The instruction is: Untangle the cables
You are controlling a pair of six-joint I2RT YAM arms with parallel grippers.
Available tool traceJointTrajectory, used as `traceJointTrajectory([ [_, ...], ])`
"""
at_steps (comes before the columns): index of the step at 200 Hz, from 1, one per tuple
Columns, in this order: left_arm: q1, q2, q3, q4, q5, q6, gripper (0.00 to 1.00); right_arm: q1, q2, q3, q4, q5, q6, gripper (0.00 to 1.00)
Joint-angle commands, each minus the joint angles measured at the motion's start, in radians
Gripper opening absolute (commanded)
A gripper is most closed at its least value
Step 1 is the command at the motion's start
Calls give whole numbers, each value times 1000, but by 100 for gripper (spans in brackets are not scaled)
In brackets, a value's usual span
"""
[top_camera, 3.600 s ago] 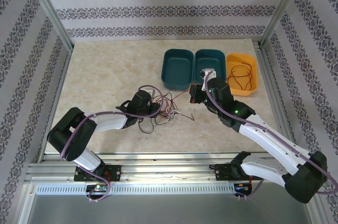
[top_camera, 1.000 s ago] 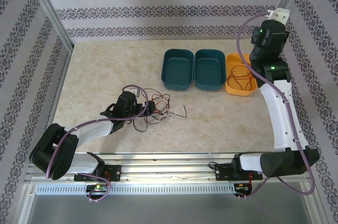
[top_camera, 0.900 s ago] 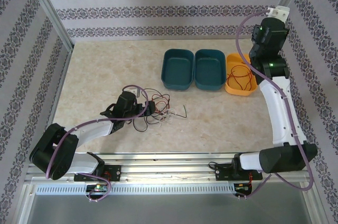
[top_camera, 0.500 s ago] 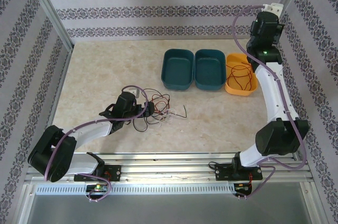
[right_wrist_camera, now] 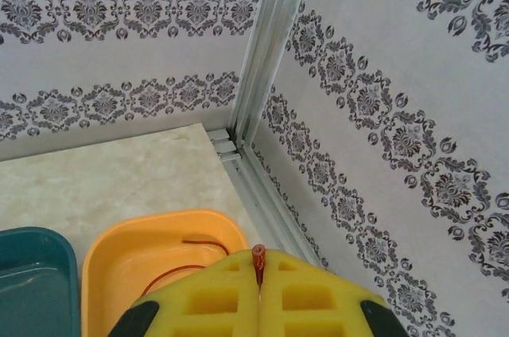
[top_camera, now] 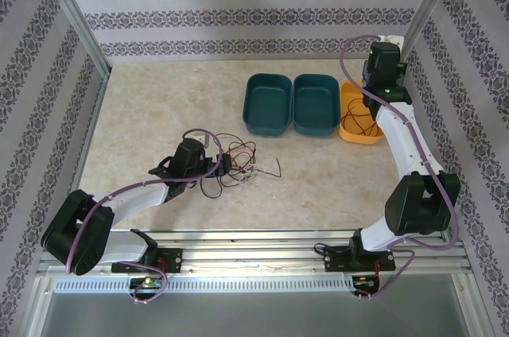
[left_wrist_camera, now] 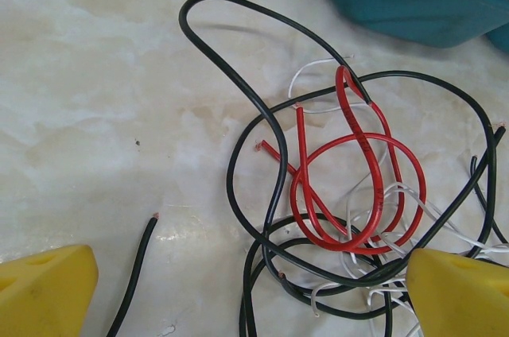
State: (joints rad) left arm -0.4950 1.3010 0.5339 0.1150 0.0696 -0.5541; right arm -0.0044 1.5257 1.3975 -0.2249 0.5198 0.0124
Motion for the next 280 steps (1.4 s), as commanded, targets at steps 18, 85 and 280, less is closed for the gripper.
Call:
traceJointTrajectory([
  [18,13,14,16,-14,-10,16,99,-5,-6,34,-140,-43,81,0],
  [85,13,5,5,-16,-9,17,99,-11,66,-53,-162,-116,175,0],
  [280,13,-17,-10,-20,-23,18,99,-150,250,-143,-190,-360,349,12],
])
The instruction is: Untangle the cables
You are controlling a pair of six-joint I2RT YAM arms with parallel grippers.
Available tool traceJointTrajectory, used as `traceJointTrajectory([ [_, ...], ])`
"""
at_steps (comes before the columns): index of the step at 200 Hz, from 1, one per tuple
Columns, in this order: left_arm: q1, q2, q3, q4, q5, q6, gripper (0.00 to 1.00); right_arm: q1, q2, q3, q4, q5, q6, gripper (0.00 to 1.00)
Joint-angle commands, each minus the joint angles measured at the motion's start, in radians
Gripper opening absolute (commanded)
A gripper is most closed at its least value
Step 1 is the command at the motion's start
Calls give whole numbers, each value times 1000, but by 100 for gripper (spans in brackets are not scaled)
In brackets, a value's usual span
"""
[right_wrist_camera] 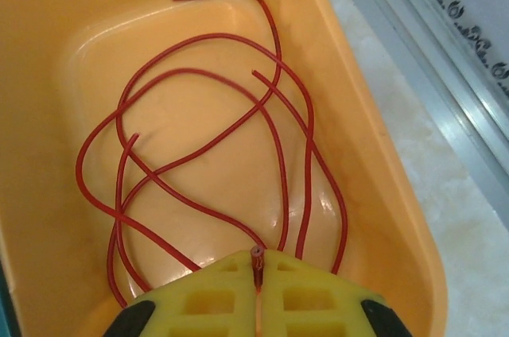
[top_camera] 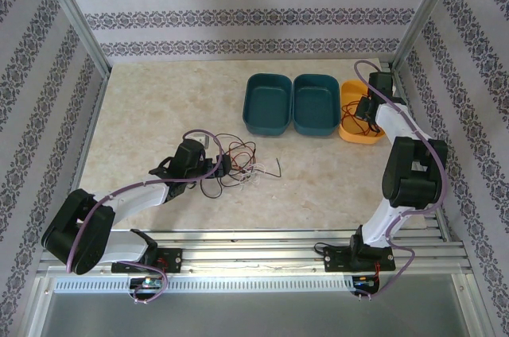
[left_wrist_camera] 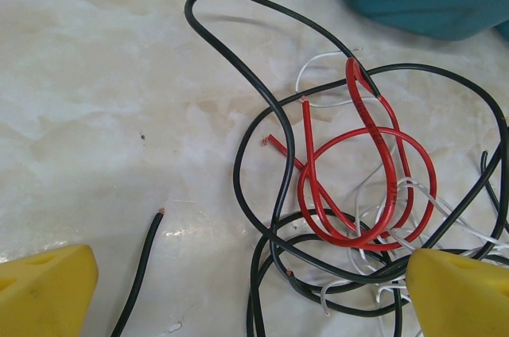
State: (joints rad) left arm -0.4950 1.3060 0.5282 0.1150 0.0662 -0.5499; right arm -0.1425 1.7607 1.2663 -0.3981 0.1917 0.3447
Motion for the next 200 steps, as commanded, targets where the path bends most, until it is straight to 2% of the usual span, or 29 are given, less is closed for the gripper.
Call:
traceJointTrajectory([
  [1,13,-23,-5,-20,-20,14,99,-13,15,-12,-17,-32,17,13],
  [39,13,-34,-9,-26,-28,18,99,-34,17,-17,-30,-34,29,20],
  [68,13,-44,-17,-25,-30,15,99,-55,17,-18,-53,-51,43,21],
  [115,13,-50,-19,-25,-31,16,99,-63,-46,-55,-39,-89,37,32],
  [167,13,-59,-10,-33,-27,15,99,-53,-239,-127,-44,-138,34,56],
  [182,13,-60,-6,-34,-25,13,99,-42,-306,-154,-48,-149,40,69],
  [200,13,-63,-5,-29,-18,8,99,-19,-389,-184,-61,-152,43,79],
])
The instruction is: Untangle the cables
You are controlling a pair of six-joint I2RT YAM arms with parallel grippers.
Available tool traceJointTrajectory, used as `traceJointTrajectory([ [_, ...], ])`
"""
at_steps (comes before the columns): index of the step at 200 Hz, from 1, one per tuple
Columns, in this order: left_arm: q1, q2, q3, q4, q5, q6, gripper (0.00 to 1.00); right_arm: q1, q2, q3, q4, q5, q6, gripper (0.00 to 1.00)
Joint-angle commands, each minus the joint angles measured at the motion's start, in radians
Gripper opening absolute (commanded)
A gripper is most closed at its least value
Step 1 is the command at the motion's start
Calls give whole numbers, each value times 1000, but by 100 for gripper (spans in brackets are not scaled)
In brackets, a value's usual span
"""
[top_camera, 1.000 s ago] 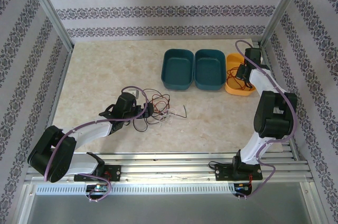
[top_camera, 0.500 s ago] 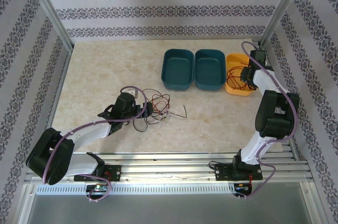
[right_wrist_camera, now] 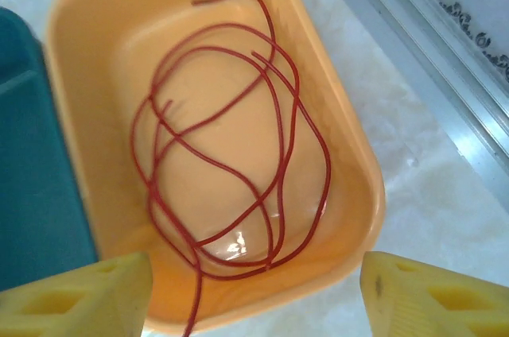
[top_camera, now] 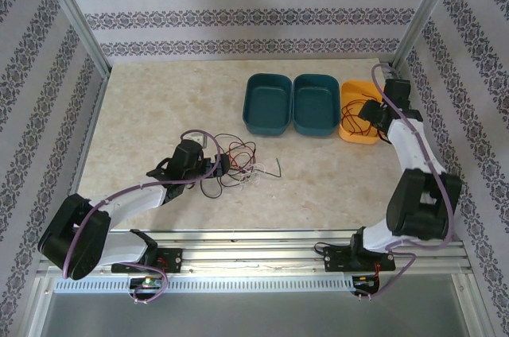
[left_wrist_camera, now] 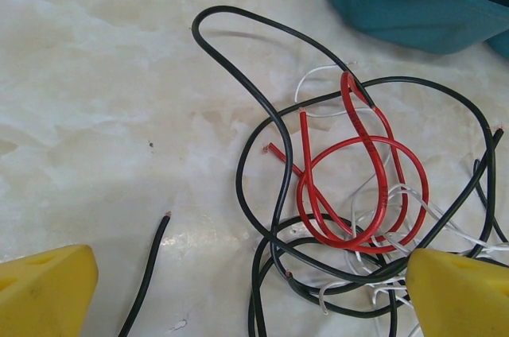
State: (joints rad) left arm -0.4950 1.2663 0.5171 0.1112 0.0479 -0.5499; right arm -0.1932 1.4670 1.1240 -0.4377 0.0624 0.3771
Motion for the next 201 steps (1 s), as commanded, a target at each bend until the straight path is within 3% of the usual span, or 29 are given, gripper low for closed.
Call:
traceJointTrajectory([
  [1,13,-24,6,-25,2,8,100,33,-100,-43,-22,-22,11,80],
  [5,13,-24,7,-23,4,6,99,40,-117,-50,-22,-19,10,84],
  [9,13,-23,8,-21,6,6,99,47,-134,-56,-26,-16,11,95],
  [13,12,-24,8,-19,9,5,99,56,-150,-61,-32,-13,10,98],
  [38,13,-23,13,-11,22,1,99,123,-232,-87,-67,-15,1,98],
  [108,15,-35,15,-16,-45,-84,99,464,-400,-146,-109,21,76,98],
  [129,26,-59,1,-17,-83,-121,99,594,-375,-112,-133,90,101,98],
  [170,71,-129,-47,-42,-103,-173,99,797,-246,-35,-108,81,147,98],
  [201,126,-192,-98,-81,-107,-218,99,895,-74,67,-100,22,144,86],
])
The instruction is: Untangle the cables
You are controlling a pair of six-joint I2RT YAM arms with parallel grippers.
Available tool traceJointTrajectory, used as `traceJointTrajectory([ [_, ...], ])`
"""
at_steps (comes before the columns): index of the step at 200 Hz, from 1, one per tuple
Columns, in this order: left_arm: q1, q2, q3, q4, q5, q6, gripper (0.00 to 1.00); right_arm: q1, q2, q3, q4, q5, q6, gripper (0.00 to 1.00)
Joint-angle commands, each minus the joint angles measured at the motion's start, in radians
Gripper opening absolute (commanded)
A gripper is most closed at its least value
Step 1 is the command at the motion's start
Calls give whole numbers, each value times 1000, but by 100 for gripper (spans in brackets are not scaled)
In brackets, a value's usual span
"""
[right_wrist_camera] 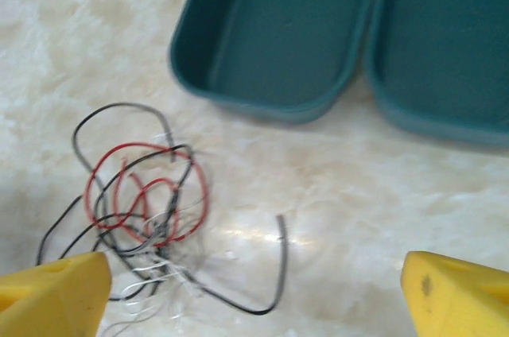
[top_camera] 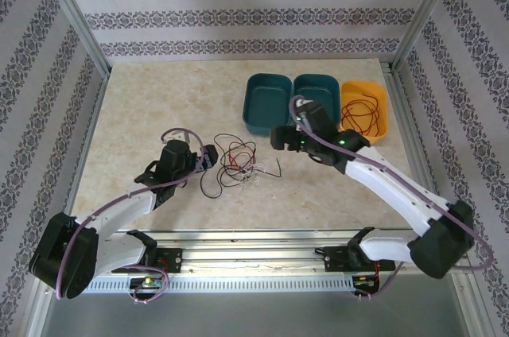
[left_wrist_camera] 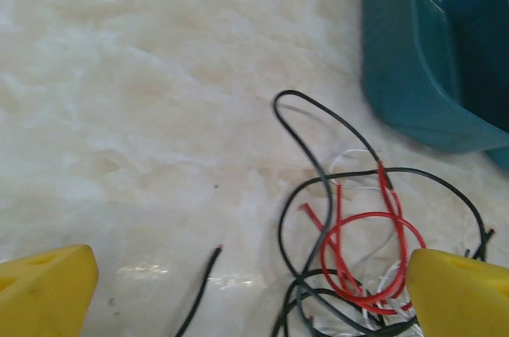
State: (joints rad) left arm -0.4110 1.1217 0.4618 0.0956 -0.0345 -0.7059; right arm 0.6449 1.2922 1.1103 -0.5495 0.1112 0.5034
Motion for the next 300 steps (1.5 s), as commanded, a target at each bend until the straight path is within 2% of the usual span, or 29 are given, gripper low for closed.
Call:
traceJointTrajectory([
  [1,44,-50,-45,-67,-25,-65,99,59,106,83,12,-28,18,86],
  [43,93,-178,-130,-89,-45,-106,99,149,323,217,10,-67,12,78],
  [83,110,-281,-182,-99,-72,-115,99,194,520,346,-25,-96,11,76],
  [145,119,-273,-199,-81,-55,-115,99,210,701,485,-69,-129,-6,72],
  [163,120,-261,-201,-67,-50,-116,99,210,734,505,-77,-136,-11,68],
  [174,119,-254,-201,-60,-46,-116,99,208,747,515,-76,-142,-13,60],
  [178,119,-251,-201,-56,-44,-116,99,208,752,518,-75,-148,-16,44],
  [182,118,-248,-201,-53,-44,-116,99,208,756,521,-74,-149,-19,37],
  [196,120,-240,-202,-46,-41,-118,99,207,770,532,-76,-155,-19,45],
  [225,120,-231,-201,-36,-38,-118,99,205,799,546,-82,-157,-23,44],
  [240,121,-230,-202,-37,-38,-117,99,202,807,548,-80,-159,-25,34],
  [265,121,-226,-204,-35,-38,-116,99,203,814,551,-73,-166,-26,24],
  [276,121,-223,-204,-32,-35,-115,99,203,813,552,-73,-168,-27,15],
  [287,121,-219,-201,-28,-28,-111,99,205,807,551,-68,-172,-29,0],
  [300,120,-216,-196,-25,-17,-100,99,206,784,547,-61,-181,-37,0],
])
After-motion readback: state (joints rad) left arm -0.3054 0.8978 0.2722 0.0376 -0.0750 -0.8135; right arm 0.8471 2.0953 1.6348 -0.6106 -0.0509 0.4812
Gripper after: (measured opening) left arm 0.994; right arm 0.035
